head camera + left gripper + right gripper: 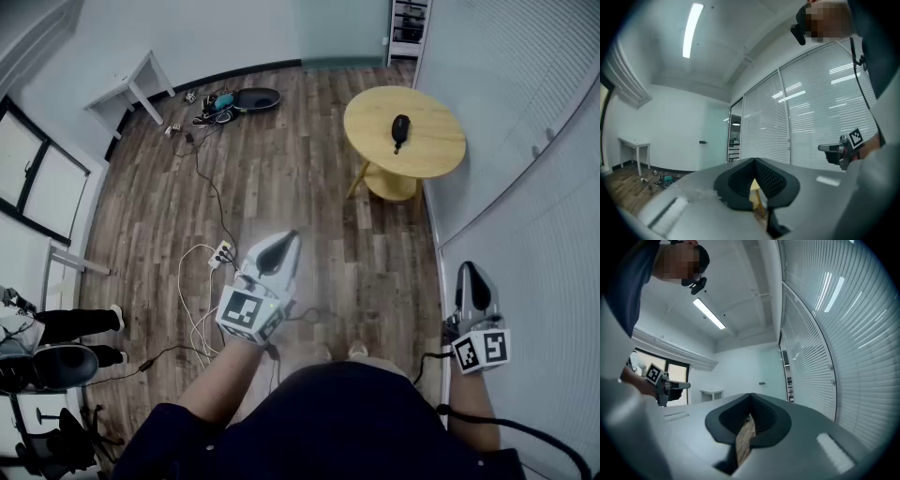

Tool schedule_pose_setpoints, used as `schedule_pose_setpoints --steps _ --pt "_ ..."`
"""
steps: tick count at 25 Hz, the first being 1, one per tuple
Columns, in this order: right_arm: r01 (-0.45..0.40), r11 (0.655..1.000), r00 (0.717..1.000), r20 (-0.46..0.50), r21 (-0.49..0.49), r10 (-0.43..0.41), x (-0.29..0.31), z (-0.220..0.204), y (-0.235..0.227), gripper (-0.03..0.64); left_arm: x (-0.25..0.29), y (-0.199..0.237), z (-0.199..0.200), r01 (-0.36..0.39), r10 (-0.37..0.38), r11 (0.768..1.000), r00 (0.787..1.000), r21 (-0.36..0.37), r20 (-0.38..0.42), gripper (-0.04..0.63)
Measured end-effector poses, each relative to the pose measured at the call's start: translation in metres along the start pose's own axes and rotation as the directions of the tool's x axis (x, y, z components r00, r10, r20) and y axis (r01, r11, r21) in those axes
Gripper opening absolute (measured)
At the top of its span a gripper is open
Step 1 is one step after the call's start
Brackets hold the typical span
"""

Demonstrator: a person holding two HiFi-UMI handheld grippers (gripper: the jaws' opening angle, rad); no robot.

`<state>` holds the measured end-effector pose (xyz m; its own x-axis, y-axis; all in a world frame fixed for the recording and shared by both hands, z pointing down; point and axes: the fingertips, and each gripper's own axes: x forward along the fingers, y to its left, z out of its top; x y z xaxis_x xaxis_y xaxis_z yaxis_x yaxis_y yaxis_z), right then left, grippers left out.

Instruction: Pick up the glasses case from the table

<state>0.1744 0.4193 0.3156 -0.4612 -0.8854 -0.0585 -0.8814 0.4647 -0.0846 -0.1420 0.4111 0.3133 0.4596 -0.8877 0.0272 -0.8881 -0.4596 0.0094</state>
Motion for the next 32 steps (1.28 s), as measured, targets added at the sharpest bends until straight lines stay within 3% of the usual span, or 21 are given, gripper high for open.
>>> schedule_pose_setpoints --steps 7,13,20,26,32 --pt "-0.021 1.000 1.000 -0.015 -0.009 0.021 0.001 -0.002 -0.014 0.008 0.009 -0.020 -0.026 -0.004 0.002 0.999 0.999 -0.032 -0.050 0.003" --pt "-0.037 0.999 0.999 0.016 0.031 0.036 0.003 0.004 -0.042 0.008 0.032 -0.028 -0.019 -0.029 0.028 0.999 0.999 -0.023 -0.031 0.003" --pt "-0.060 0.997 0.998 -0.014 0.041 0.061 0.031 -0.007 -0.067 0.008 0.055 -0.029 -0.017 -0.075 0.075 0.997 0.997 -0.032 -0.016 0.003" --pt "-0.046 0.999 0.999 -0.013 0.021 0.046 0.088 -0.013 -0.077 0.008 0.091 0.015 -0.018 -0.069 0.069 0.998 0.998 -0.010 -0.016 0.003" --pt "-0.015 1.000 0.999 -0.044 0.027 0.016 0.167 -0.028 -0.072 0.008 0.154 0.091 -0.029 -0.031 0.029 0.998 0.999 -0.056 -0.036 0.003"
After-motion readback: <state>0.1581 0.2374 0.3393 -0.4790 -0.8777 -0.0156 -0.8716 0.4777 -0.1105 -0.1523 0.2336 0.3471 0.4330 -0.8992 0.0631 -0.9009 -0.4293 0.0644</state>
